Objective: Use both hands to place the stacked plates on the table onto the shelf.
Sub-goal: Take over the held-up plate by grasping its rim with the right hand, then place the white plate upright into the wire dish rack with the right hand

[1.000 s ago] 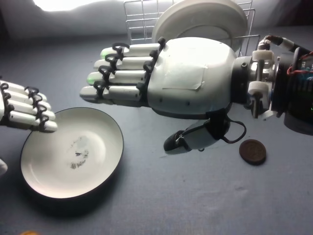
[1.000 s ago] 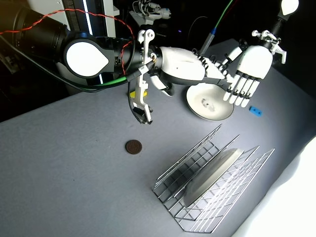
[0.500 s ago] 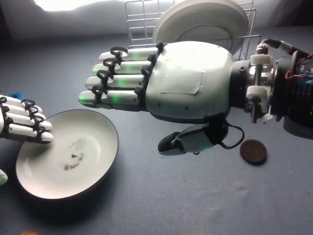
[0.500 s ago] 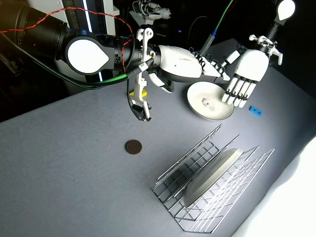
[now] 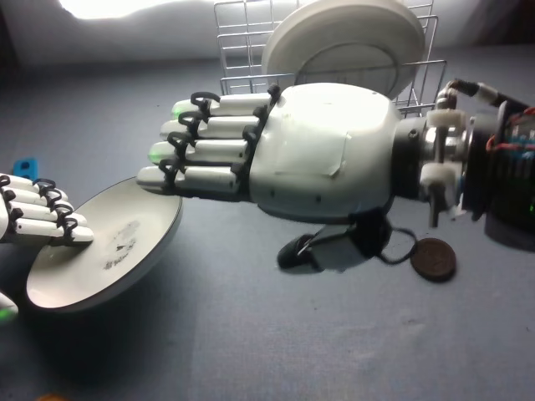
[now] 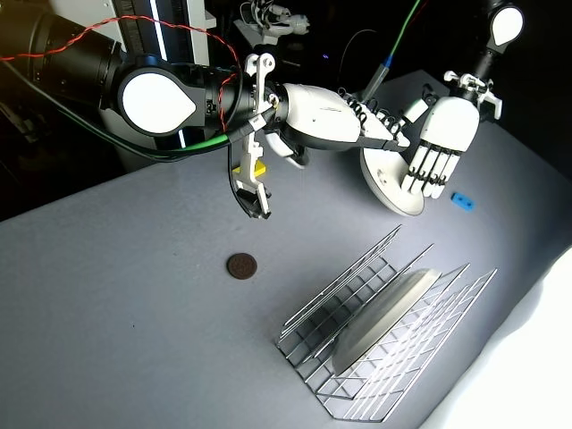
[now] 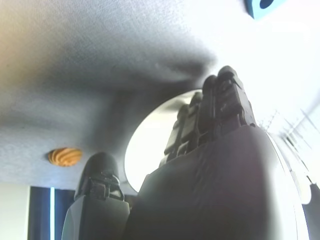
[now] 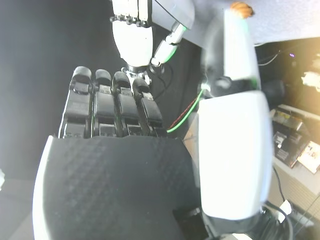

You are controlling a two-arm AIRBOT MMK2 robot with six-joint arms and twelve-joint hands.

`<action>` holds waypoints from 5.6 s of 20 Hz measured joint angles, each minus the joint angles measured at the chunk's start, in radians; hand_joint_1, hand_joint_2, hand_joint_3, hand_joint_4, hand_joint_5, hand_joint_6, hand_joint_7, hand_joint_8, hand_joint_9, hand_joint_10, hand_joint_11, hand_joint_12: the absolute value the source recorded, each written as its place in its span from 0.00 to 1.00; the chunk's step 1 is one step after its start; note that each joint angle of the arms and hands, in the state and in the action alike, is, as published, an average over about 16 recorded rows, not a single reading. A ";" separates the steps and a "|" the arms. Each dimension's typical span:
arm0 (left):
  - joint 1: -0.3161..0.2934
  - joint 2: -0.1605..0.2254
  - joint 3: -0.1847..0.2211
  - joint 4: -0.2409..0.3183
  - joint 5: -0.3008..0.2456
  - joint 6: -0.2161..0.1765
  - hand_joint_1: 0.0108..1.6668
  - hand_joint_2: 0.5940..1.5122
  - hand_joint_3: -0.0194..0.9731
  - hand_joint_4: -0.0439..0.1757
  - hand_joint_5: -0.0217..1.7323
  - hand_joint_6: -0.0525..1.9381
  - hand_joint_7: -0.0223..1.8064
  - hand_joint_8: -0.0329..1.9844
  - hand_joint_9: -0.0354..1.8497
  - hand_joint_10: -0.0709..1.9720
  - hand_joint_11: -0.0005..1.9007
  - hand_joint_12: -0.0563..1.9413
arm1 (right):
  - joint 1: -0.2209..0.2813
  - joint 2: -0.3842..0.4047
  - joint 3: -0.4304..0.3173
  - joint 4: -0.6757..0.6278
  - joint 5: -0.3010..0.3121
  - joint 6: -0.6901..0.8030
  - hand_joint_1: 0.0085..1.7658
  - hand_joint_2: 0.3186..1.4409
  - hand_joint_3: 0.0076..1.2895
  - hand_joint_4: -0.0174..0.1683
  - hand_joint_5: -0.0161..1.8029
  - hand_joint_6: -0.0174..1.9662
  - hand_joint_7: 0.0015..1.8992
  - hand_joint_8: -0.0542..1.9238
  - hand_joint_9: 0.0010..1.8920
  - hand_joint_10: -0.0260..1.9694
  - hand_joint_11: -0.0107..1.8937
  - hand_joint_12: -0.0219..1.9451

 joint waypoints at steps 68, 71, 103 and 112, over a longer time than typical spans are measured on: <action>-0.313 0.116 -0.039 0.123 -0.144 -0.070 0.00 0.69 0.04 0.21 0.02 0.02 0.02 0.03 0.03 0.04 0.01 0.02 | -0.072 -0.438 0.371 0.233 0.089 -0.206 0.69 0.56 0.00 0.11 0.50 0.35 0.55 0.31 0.66 0.11 0.53 0.52; -0.371 0.140 -0.035 0.148 -0.168 -0.085 0.00 0.69 0.04 0.21 0.02 0.02 0.02 0.03 0.03 0.04 0.01 0.02 | -0.066 -0.371 0.297 0.213 0.069 -0.206 0.69 0.56 0.00 0.11 0.51 0.35 0.56 0.32 0.65 0.16 0.53 0.52; -0.514 0.197 -0.027 0.227 -0.236 -0.118 0.00 0.68 0.04 0.21 0.02 0.02 0.02 0.03 0.03 0.04 0.01 0.02 | 0.338 0.172 -0.006 -0.185 -0.127 0.771 0.74 0.56 0.00 0.12 0.56 0.49 0.57 0.41 0.64 0.17 0.51 0.51; -0.514 0.197 -0.028 0.227 -0.235 -0.118 0.00 0.68 0.04 0.21 0.02 0.02 0.02 0.03 0.03 0.04 0.01 0.02 | 0.393 0.177 0.055 -0.329 -0.173 1.117 0.76 0.57 0.00 0.09 0.55 0.48 0.58 0.41 0.60 0.38 0.51 0.52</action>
